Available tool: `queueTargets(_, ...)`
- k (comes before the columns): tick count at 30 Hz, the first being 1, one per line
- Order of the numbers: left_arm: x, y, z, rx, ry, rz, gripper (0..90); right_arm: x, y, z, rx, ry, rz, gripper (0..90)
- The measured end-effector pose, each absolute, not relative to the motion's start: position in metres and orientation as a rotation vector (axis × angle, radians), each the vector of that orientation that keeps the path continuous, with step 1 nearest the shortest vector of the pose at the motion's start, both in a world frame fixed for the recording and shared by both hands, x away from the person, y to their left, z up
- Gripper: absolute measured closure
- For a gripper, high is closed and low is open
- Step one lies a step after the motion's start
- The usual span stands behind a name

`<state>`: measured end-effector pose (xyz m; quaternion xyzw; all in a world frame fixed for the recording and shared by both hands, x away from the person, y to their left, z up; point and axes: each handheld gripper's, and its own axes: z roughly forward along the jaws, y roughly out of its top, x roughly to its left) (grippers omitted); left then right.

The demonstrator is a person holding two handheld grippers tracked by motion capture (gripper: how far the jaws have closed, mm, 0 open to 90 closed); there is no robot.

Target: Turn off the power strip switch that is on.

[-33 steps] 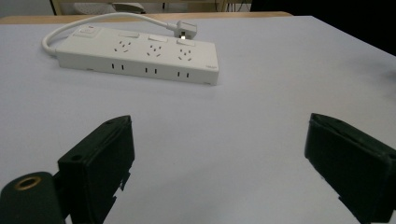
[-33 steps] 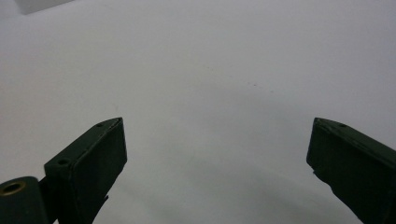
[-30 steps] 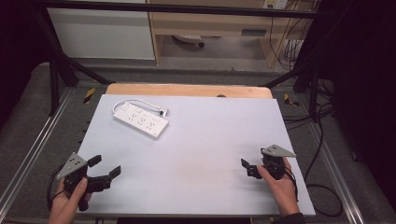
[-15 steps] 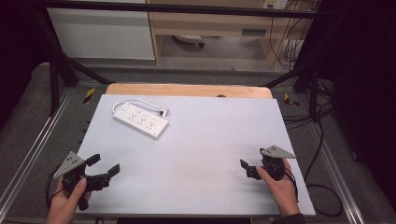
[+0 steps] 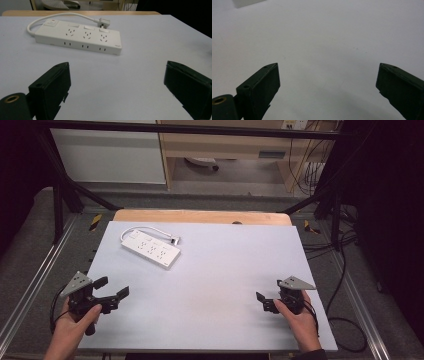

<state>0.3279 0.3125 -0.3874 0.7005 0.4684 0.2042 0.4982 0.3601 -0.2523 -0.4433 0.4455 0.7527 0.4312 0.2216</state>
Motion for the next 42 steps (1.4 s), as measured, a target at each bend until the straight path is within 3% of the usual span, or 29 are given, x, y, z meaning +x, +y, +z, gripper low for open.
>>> queueTargets(42, 0.405, 0.291, -0.365, 1.736, 1.096, 0.488, 7.0, 0.36, -0.252, -0.443, 1.241, 2.078, 1.197, 4.8)
